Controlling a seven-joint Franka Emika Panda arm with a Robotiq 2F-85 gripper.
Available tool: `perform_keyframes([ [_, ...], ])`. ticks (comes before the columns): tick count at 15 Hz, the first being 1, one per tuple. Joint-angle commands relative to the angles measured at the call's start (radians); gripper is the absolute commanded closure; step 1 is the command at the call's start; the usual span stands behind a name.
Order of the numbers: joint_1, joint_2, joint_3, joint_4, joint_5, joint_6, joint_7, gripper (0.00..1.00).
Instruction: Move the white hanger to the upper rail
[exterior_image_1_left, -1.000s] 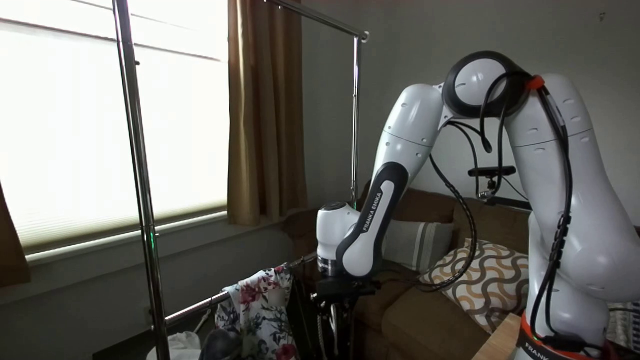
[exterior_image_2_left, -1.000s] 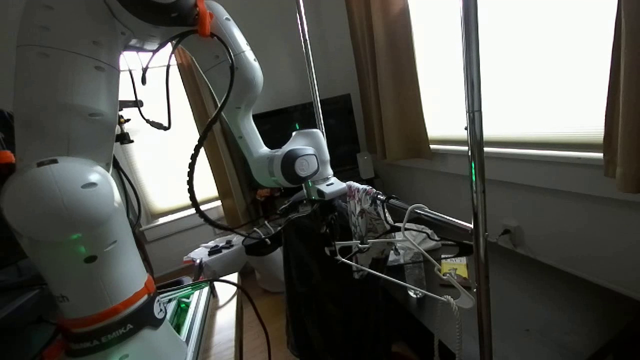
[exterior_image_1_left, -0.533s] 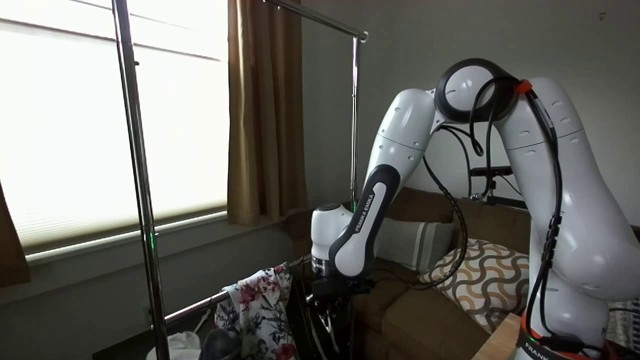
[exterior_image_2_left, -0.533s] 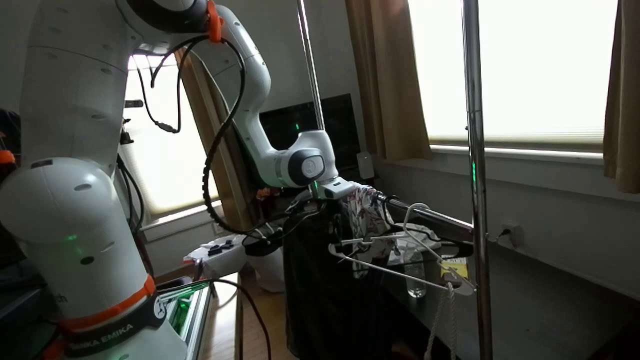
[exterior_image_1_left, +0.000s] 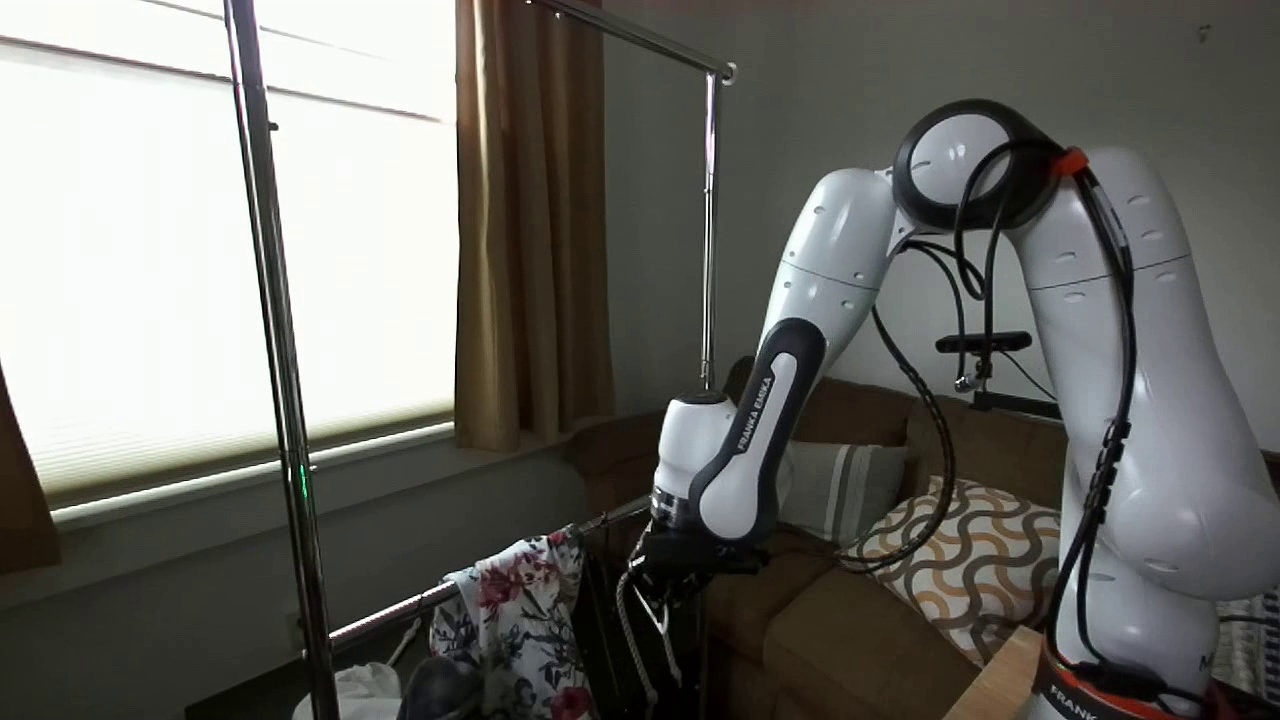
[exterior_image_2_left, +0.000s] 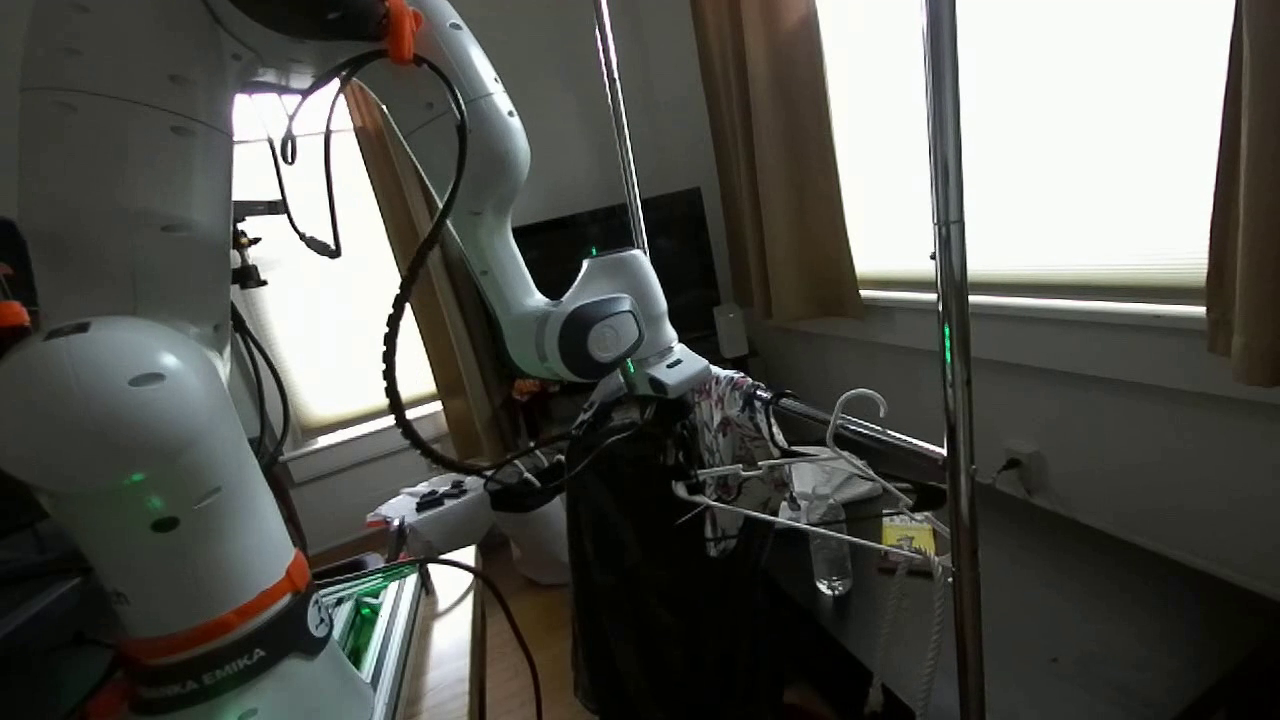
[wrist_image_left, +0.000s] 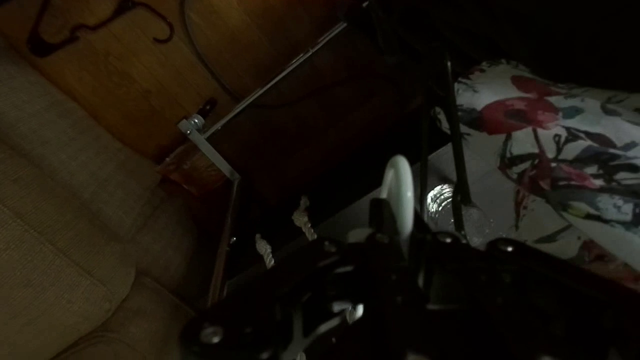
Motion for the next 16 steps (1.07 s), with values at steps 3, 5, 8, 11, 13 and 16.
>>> perform_keyframes([
  [3,-0.034,-0.207,-0.032,-0.276,-0.036,0.088,-0.113,0.98],
  [5,-0.007,-0.271,-0.086,-0.366,-0.09,0.136,-0.108,0.98],
  [8,-0.029,-0.198,-0.125,-0.265,-0.204,0.158,-0.093,0.98],
  [11,-0.041,-0.175,-0.159,-0.232,-0.314,0.197,-0.072,0.98],
  [13,-0.021,-0.18,-0.229,-0.229,-0.428,0.138,-0.029,0.98],
  [16,-0.03,-0.166,-0.29,-0.228,-0.647,0.105,0.052,0.98],
])
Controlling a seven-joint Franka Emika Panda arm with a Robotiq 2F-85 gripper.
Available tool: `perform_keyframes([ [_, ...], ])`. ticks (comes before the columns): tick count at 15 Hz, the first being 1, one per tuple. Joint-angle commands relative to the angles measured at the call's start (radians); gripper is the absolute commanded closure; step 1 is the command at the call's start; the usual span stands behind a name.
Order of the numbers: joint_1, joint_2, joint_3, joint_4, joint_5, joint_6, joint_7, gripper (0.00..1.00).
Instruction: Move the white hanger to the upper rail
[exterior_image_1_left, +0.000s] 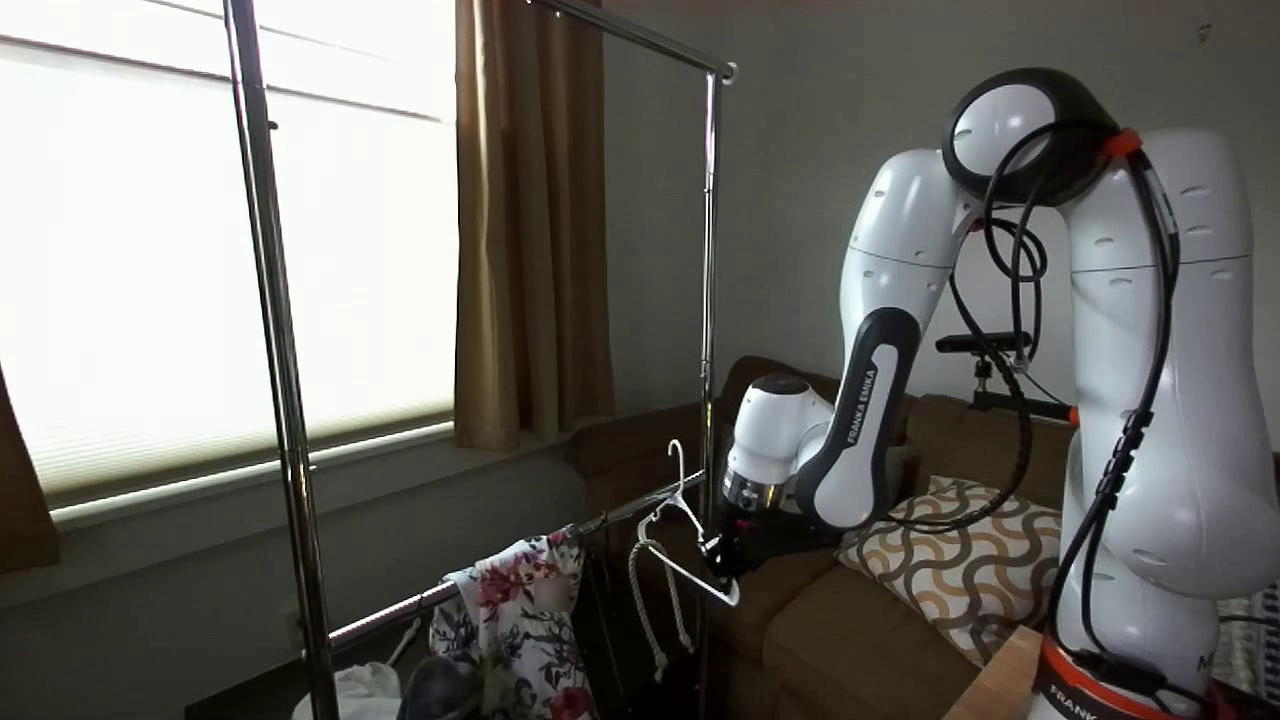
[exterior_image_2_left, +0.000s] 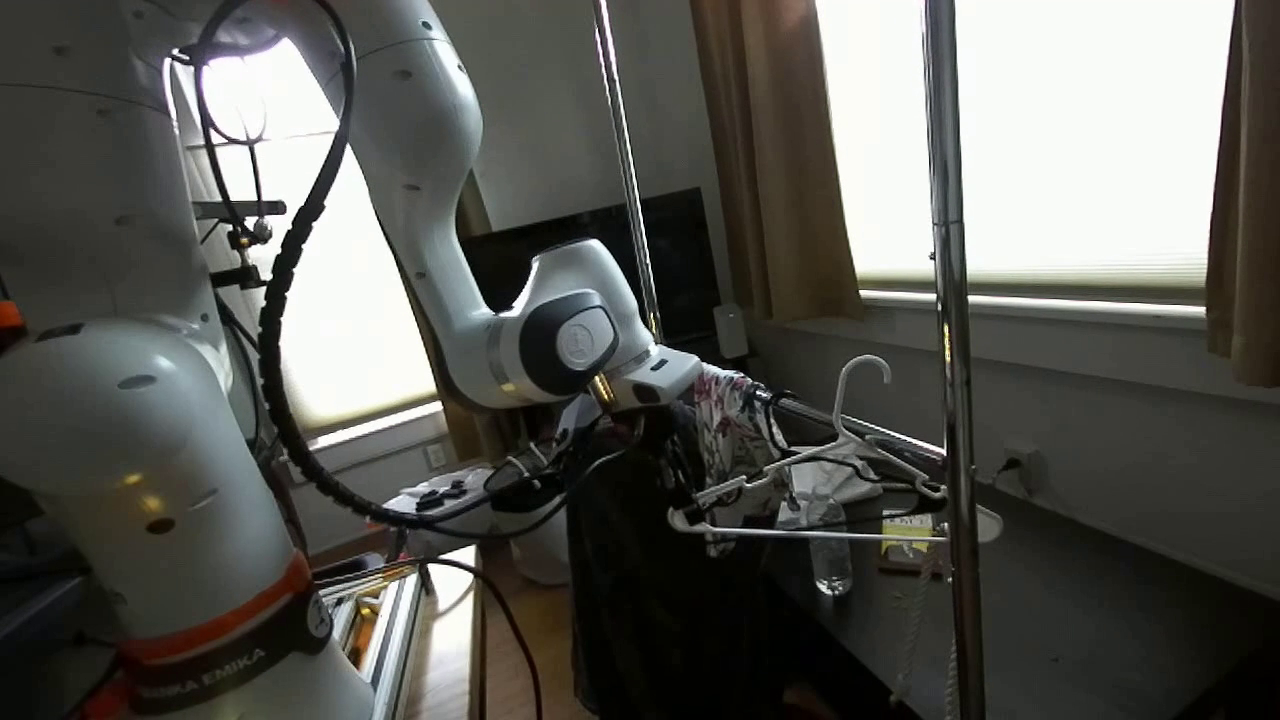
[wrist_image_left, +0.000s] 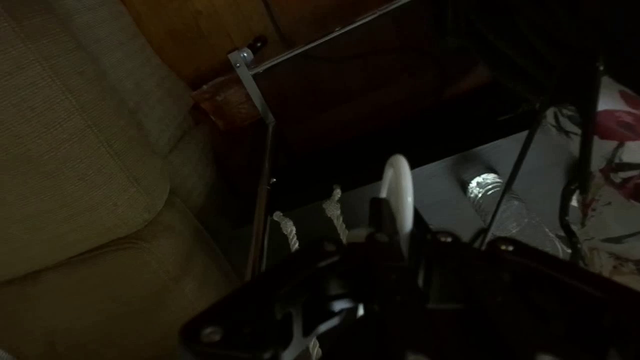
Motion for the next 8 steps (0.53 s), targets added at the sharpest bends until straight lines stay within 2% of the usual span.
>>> perform_keyframes([
  [1,0.001,0.006,-0.076,0.0,-0.266,-0.025,0.104,0.98],
  [3,0.025,-0.012,-0.135,0.001,-0.428,-0.043,0.146,0.98],
  [6,0.009,0.003,-0.162,0.005,-0.672,-0.043,0.247,0.98],
  [7,-0.008,0.028,-0.15,0.005,-0.722,-0.023,0.325,0.98],
  [8,-0.001,0.009,-0.148,0.005,-0.623,-0.024,0.228,0.93],
])
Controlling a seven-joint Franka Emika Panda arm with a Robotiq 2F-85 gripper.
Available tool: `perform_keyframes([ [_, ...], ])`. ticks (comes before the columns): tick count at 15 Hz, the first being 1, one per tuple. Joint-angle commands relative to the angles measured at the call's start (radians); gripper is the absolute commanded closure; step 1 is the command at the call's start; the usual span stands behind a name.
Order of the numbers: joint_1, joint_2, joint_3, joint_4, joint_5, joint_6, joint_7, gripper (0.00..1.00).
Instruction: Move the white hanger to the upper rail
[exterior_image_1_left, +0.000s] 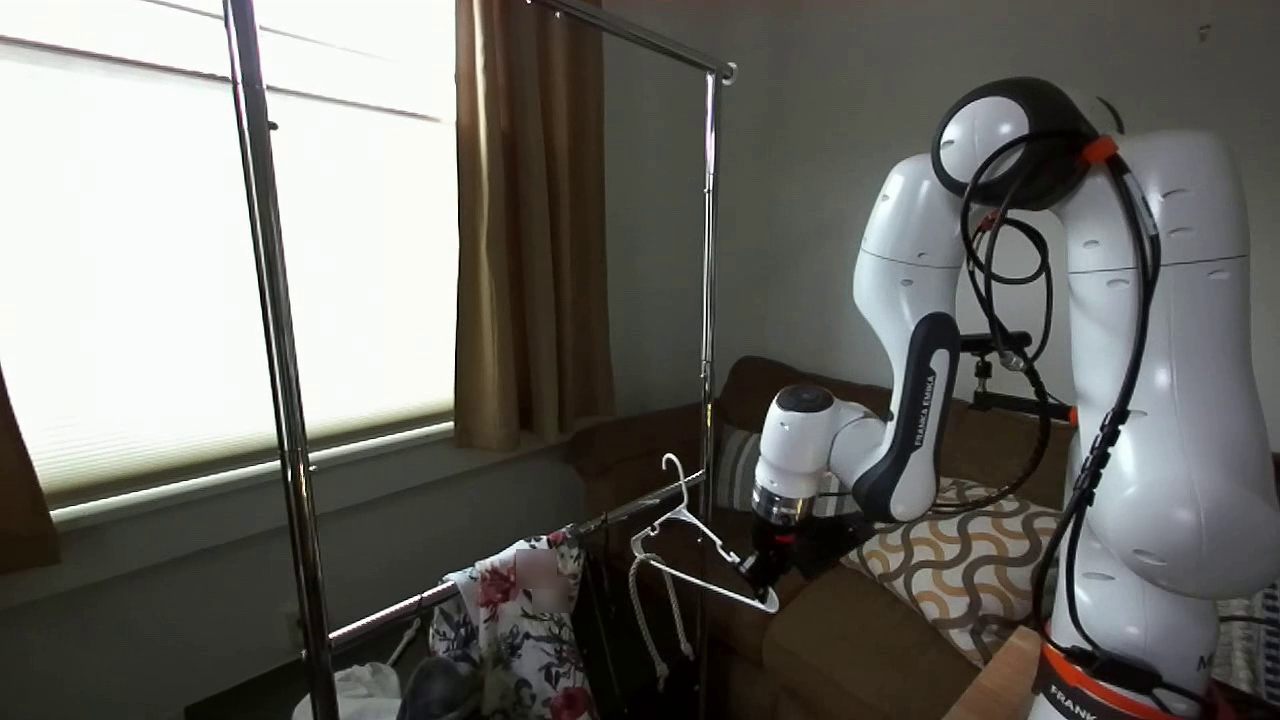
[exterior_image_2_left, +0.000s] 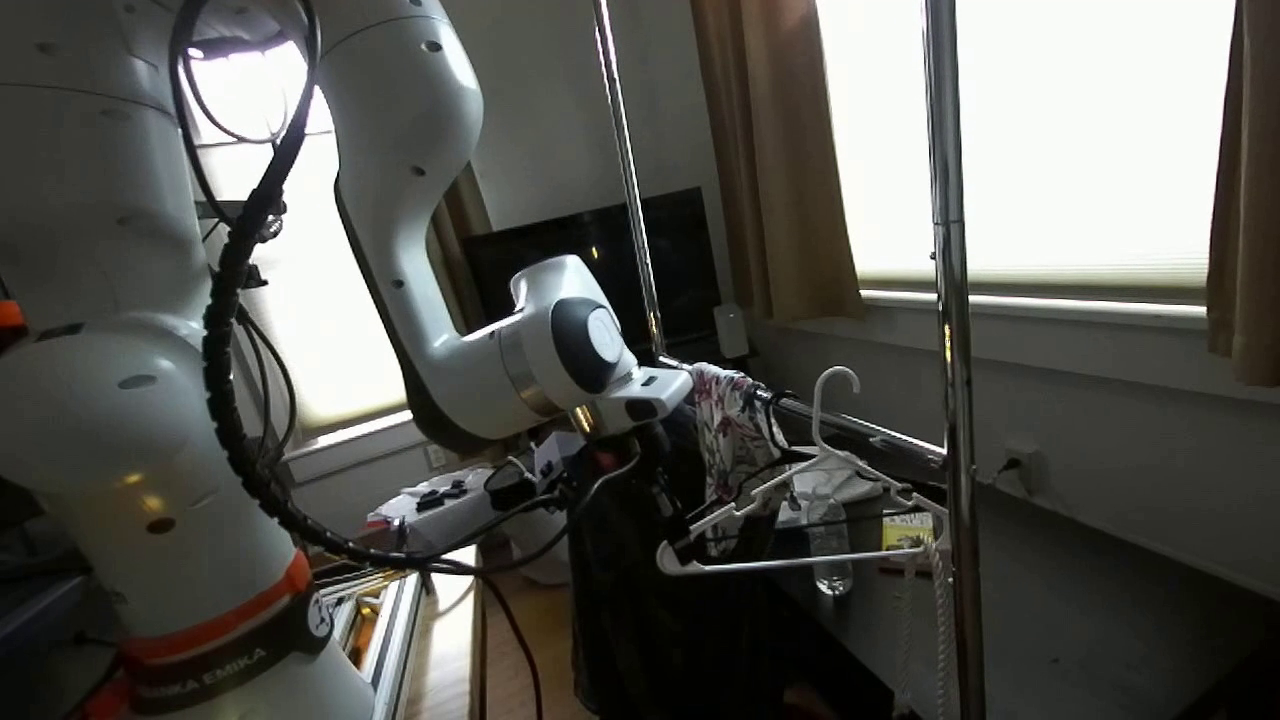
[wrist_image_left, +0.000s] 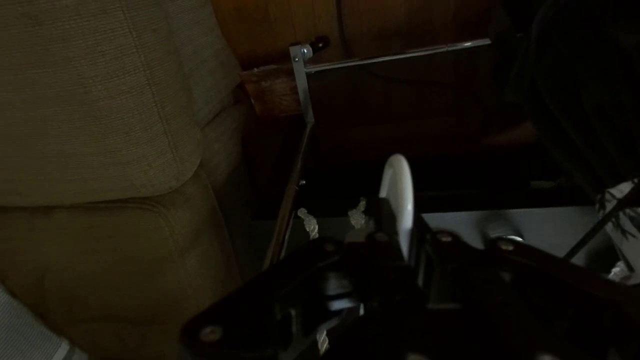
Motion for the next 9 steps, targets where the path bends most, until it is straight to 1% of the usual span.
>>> perform_keyframes([
  [1,-0.003,0.005,0.0,0.0,-0.042,0.0,0.04,0.93],
  [4,-0.003,0.019,0.0,0.001,-0.065,0.0,0.063,0.93],
  [5,-0.003,0.02,0.0,0.001,-0.065,0.0,0.064,0.98],
  [6,-0.006,0.013,-0.023,0.006,-0.148,-0.021,0.018,0.98],
  [7,-0.025,0.025,-0.039,0.006,-0.195,0.002,-0.042,0.98],
  [9,-0.055,0.002,-0.101,0.008,-0.361,0.028,-0.081,0.98],
])
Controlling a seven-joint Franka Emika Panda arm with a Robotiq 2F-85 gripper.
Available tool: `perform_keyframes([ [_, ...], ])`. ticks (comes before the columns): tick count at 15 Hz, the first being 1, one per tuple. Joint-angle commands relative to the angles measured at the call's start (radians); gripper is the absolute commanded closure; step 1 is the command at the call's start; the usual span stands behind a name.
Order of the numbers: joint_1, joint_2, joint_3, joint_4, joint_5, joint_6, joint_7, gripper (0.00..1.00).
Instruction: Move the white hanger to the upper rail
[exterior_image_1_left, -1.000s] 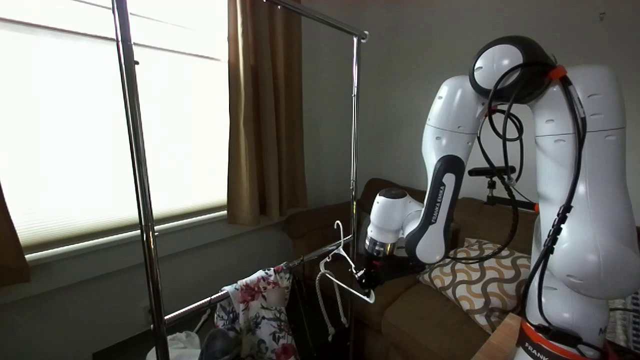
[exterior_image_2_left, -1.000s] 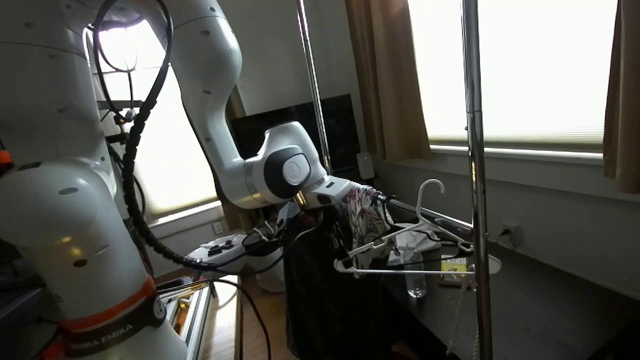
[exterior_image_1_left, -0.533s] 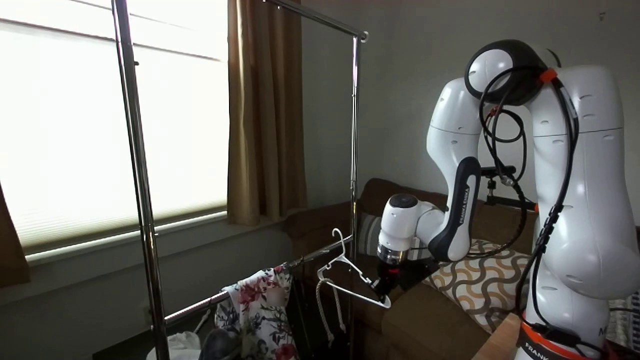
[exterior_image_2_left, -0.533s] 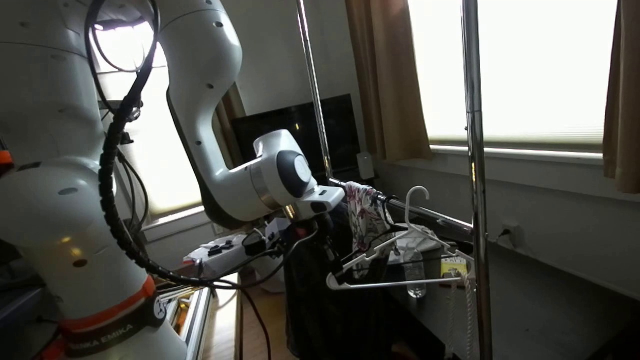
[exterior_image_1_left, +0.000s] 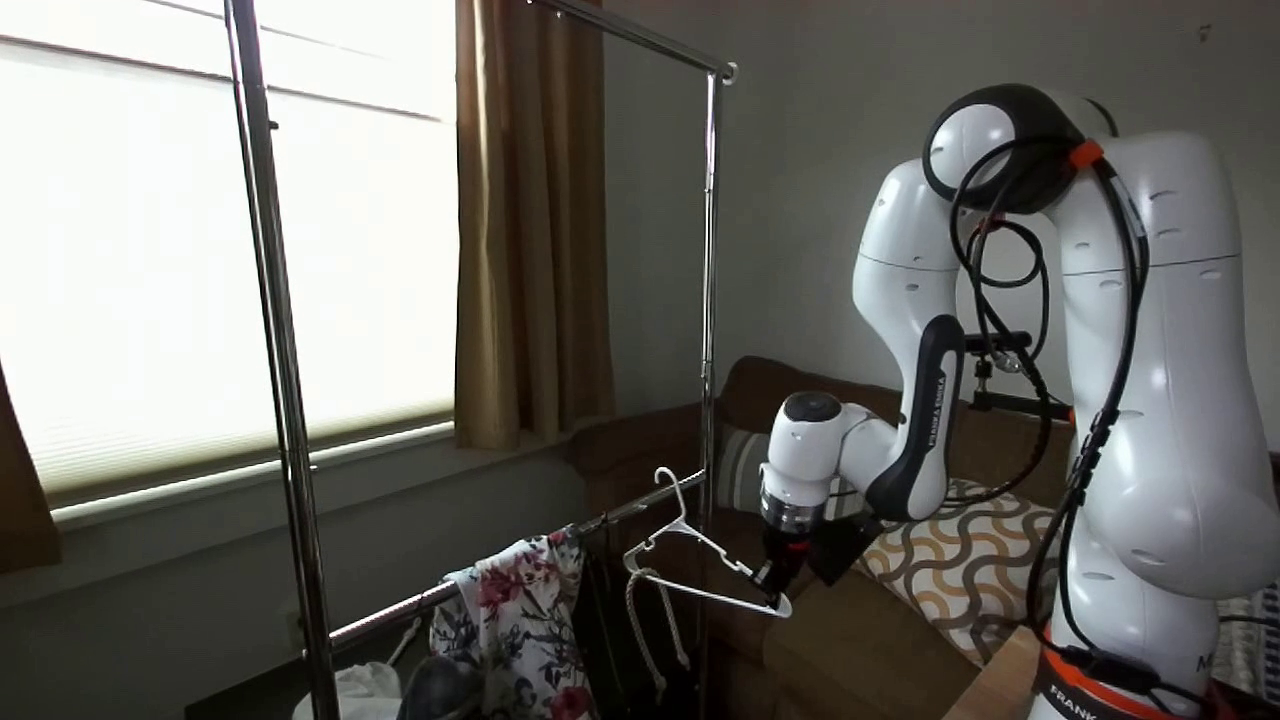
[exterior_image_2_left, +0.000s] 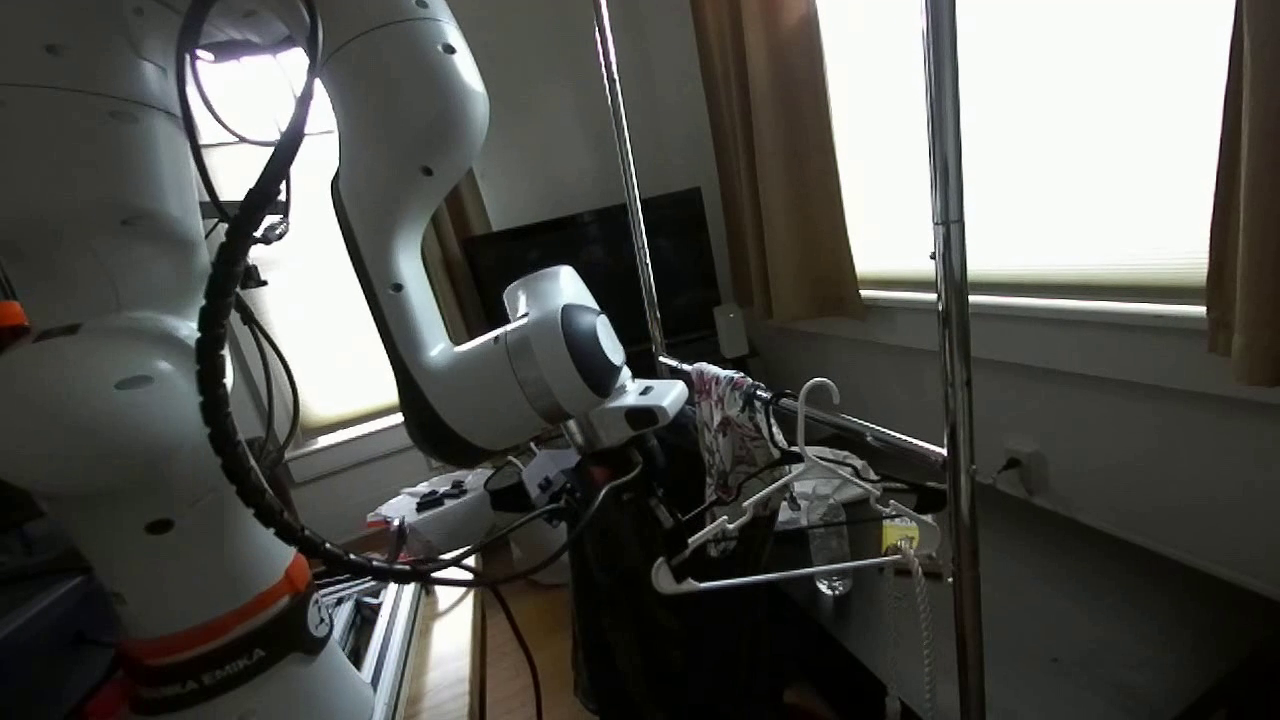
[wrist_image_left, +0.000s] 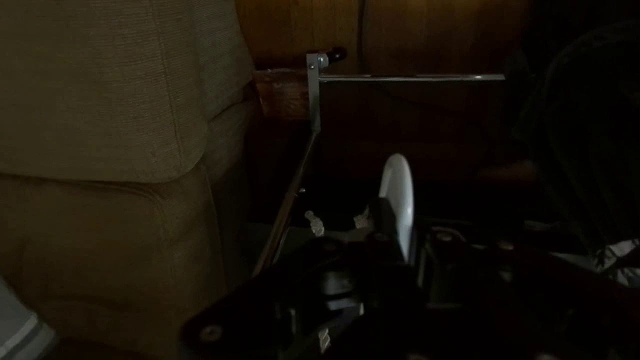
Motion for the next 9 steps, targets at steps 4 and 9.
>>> perform_keyframes([
  [4,-0.114,-0.136,-0.184,-0.016,-0.512,0.026,-0.139,0.98],
  [9,-0.199,-0.302,-0.282,0.001,-0.927,0.181,-0.076,0.98],
])
